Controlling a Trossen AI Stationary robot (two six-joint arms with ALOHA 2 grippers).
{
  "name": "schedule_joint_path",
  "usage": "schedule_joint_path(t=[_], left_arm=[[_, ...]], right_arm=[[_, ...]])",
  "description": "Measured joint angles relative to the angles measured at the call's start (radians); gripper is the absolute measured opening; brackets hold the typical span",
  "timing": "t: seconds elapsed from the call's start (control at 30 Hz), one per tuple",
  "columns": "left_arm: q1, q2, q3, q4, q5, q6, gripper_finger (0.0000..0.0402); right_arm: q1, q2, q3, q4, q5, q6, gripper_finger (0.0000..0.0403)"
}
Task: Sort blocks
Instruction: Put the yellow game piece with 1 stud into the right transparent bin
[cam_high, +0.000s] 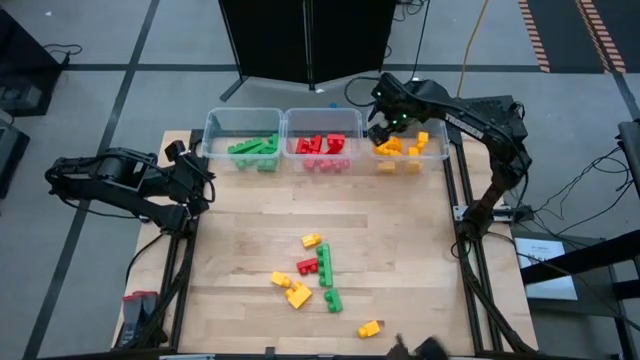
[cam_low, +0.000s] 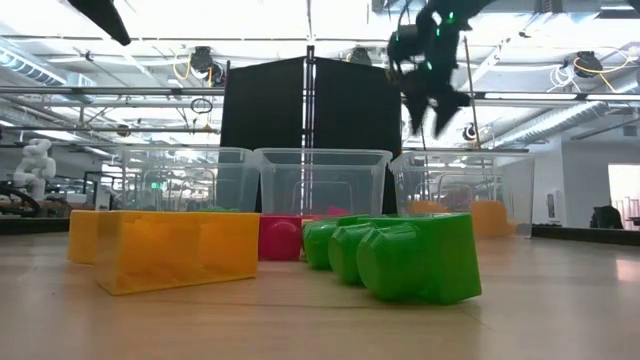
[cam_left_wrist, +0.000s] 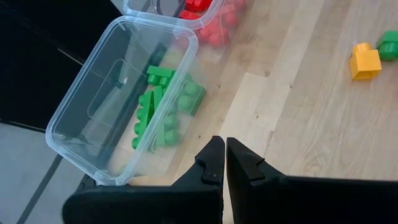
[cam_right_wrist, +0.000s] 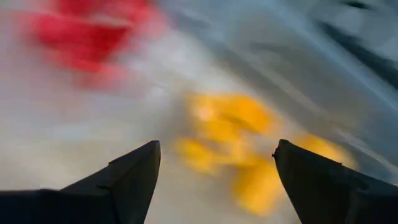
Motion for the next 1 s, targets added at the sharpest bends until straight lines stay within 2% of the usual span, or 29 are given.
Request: schedule_joint_path(t=[0.1,0.2,0.33,0.53,0.77,1.0], left_arm=[[0.0,0.0,0.0,0.0,0.0,0.0,0.0],[0.0,0.0,0.0,0.0,0.0,-0.018,0.0],[0.0,0.0,0.0,0.0,0.0,-0.023,0.0],[0.0,0.0,0.0,0.001,0.0,-0.019,0.0],[0.0,0.0,0.0,0.0,0.001,-0.02,0.0],[0.0,0.0,0.0,0.0,0.015,-0.021,0.0]], right_arm=[[0.087,-0.037,0.0,0.111,-0.231,-0.007,0.0306],[0.218,-0.05,0.002,0.246,-0.354,0.002,0.0306],[0.401,-0.024,-0.01,0.422,-0.341,-0.025,0.0306],[0.587,0.113,-0.017,0.519,-0.186,-0.117,0.0306],[0.666,0.295,-0.017,0.603,-0.164,-0.138,0.0306],[0.703,0.388,-0.018,0.63,-0.168,-0.158,0.0306]])
